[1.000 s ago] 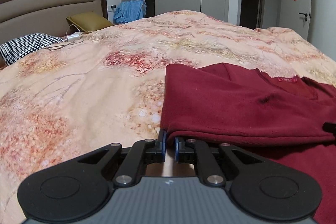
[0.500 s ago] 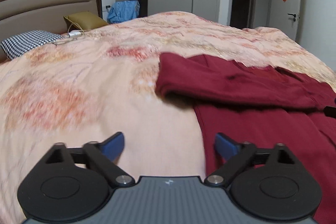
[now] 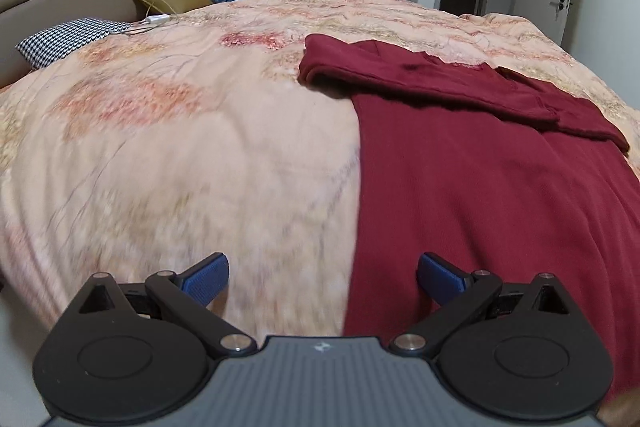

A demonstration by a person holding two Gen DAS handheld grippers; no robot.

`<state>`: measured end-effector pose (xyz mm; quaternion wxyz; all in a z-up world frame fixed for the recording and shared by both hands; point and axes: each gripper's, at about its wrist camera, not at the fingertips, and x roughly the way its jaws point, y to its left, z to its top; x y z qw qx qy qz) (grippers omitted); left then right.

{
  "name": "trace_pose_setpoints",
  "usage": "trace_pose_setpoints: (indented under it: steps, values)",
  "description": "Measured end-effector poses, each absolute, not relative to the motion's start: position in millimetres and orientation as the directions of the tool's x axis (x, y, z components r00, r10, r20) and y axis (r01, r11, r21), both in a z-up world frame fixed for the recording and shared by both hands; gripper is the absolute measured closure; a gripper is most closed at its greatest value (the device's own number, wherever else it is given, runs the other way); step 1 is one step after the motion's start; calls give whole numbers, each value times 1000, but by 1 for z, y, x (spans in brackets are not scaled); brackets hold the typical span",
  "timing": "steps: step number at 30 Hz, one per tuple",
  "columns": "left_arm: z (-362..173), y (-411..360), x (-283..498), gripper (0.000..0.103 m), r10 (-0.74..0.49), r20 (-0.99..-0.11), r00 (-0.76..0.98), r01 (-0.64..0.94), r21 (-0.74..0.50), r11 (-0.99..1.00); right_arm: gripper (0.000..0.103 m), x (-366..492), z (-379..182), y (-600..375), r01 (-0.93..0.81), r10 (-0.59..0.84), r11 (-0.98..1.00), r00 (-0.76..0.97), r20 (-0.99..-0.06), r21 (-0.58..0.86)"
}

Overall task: Fold small clothes
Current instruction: 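Grasp the sweater hem corners with the left and right grippers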

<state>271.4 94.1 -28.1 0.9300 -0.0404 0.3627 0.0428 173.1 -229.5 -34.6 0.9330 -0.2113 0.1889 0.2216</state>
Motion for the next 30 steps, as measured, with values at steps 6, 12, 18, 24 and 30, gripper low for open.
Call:
trace_pose_setpoints:
  steps: [6,12,18,24,30]
  values:
    - [-32,70,230,0,-11,-670,742,-75,-99,992,0,134,-53,-216,-476,272,733,860,-432,-486]
    - [-36,43,201,0,-50,-664,746,-12,-89,996,1,106,-78,-205,-408,199,584,910,-364,-702]
    - [-36,27,179,0,-66,-644,762,47,-47,998,4,96,-92,-196,-309,188,474,950,-248,-825]
    - [-36,13,161,0,-94,-605,791,130,16,991,26,89,-94,-193,-333,221,436,940,-259,-836]
    - [-45,1,150,0,-84,-580,811,167,91,982,77,92,-81,-192,-385,236,481,922,-307,-787]
